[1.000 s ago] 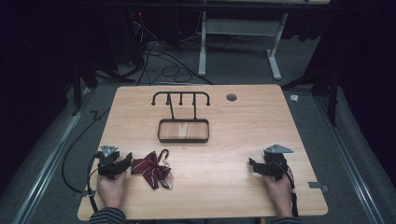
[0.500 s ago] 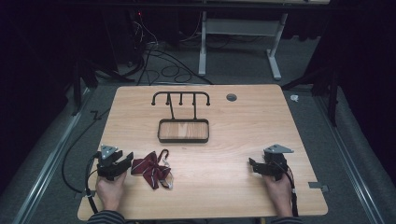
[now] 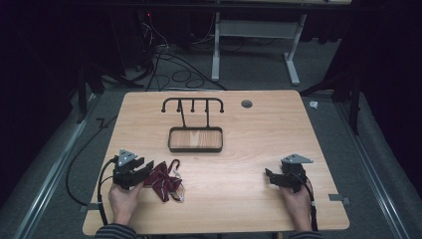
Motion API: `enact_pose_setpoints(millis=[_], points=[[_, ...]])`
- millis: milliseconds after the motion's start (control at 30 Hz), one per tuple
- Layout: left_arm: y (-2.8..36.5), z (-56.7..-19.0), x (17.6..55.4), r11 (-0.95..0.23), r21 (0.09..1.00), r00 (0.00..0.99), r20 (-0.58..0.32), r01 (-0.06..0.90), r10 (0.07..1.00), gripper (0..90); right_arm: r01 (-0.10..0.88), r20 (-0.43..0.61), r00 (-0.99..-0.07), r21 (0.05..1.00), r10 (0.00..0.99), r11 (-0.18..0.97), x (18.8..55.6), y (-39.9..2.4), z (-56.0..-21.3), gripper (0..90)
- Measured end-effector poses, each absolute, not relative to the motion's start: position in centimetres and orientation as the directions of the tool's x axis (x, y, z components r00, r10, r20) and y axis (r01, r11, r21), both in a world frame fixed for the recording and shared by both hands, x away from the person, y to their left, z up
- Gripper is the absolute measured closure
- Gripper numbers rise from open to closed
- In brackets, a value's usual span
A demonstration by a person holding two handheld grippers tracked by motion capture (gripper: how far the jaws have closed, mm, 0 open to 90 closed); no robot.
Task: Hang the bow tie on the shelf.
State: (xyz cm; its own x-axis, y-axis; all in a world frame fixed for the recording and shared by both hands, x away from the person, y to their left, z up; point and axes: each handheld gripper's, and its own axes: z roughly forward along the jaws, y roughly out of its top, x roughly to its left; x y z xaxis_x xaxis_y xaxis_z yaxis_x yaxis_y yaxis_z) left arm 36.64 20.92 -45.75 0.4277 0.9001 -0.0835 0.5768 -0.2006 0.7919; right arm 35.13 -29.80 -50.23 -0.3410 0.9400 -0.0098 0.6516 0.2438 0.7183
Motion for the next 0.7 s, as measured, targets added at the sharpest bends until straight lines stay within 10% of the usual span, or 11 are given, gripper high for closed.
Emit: enact_pose_setpoints(millis=[700], points=[[16.4,-45.4,38.8,-0.316,0.766,0.554,-0.063,0.560,0.830,61.1,0.651,-0.010,-0.341,0.718,0.940,0.244,35.1,-29.8,-50.2,27.0]])
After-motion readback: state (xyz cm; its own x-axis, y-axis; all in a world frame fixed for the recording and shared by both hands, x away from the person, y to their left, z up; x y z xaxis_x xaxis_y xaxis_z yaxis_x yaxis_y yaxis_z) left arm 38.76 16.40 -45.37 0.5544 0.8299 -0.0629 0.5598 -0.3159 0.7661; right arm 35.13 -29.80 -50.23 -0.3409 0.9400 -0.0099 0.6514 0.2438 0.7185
